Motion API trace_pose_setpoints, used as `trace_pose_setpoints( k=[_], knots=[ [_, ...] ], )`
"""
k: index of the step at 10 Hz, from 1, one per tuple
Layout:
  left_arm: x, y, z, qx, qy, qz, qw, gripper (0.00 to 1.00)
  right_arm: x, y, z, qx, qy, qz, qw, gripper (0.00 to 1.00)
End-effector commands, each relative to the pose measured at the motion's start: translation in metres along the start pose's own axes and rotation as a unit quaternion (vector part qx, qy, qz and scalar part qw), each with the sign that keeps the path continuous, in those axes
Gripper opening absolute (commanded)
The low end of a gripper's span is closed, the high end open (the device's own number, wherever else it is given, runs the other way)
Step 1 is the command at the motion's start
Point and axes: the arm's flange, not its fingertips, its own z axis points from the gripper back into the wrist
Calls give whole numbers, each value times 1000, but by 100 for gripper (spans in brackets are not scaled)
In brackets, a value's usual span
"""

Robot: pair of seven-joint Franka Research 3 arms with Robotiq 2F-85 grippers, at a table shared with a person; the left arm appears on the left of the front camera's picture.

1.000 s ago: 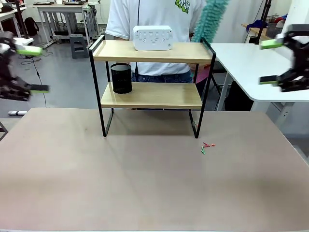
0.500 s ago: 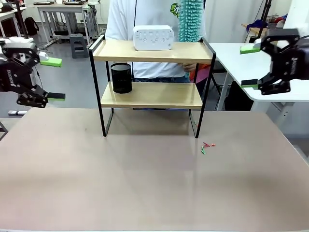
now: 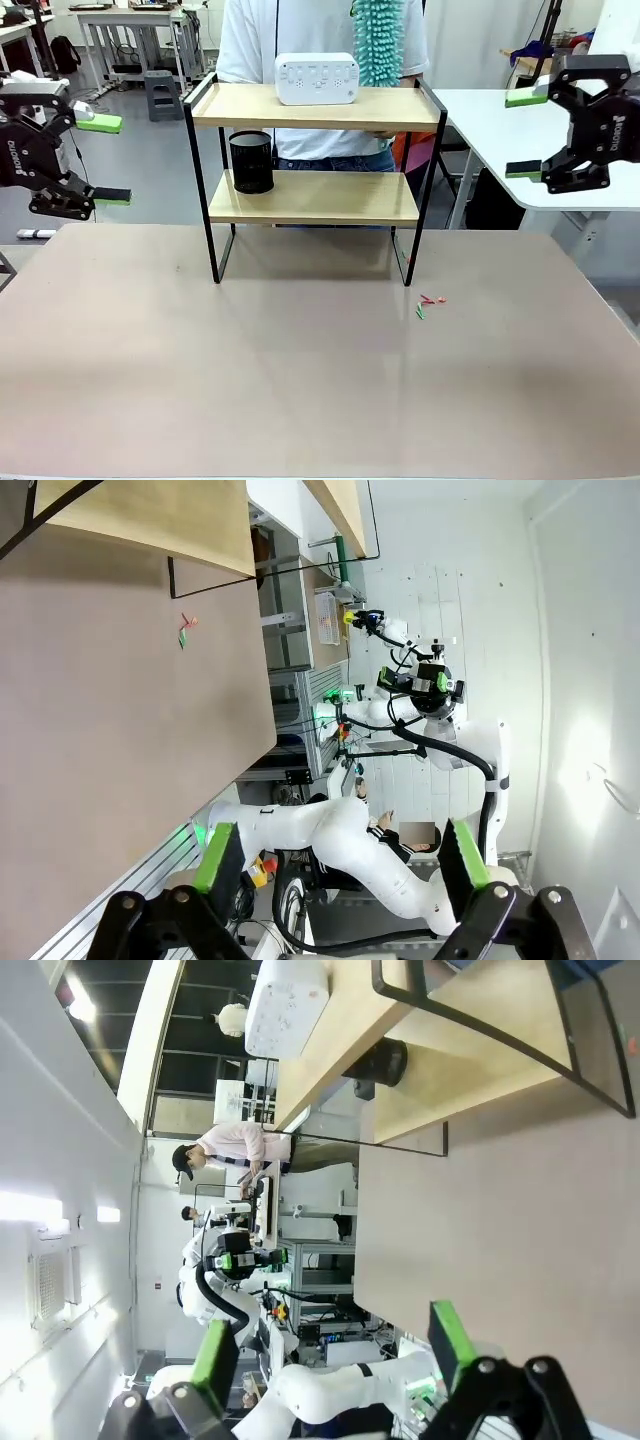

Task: Clean the shelf.
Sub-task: Hand the Duster back to the human.

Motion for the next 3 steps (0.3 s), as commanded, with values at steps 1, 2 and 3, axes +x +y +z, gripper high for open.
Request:
trace_pose_setpoints(
  k=[1,2,3],
  knots=[
    [-3,0,2,0,7,3,1000,100,-1,0,1,-3,6,-8,1000,100],
    [-3,0,2,0,7,3,1000,100,-1,0,1,-3,6,-8,1000,100],
    [-3,0,2,0,7,3,1000,100,-1,0,1,-3,6,-8,1000,100]
  ],
)
